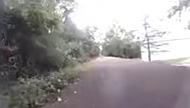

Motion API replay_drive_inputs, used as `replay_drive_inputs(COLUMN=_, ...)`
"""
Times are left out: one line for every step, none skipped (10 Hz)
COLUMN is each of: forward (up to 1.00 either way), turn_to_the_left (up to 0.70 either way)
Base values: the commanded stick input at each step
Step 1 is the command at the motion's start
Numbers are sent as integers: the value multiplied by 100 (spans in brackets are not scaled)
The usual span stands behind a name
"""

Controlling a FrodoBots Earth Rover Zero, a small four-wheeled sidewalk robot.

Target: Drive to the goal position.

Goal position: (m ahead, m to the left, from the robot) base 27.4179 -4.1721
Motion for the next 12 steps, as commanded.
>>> replay_drive_inputs(forward=70, turn_to_the_left=0)
replay_drive_inputs(forward=70, turn_to_the_left=0)
replay_drive_inputs(forward=70, turn_to_the_left=0)
replay_drive_inputs(forward=70, turn_to_the_left=0)
replay_drive_inputs(forward=70, turn_to_the_left=0)
replay_drive_inputs(forward=70, turn_to_the_left=0)
replay_drive_inputs(forward=70, turn_to_the_left=0)
replay_drive_inputs(forward=70, turn_to_the_left=0)
replay_drive_inputs(forward=70, turn_to_the_left=0)
replay_drive_inputs(forward=70, turn_to_the_left=0)
replay_drive_inputs(forward=70, turn_to_the_left=0)
replay_drive_inputs(forward=70, turn_to_the_left=0)
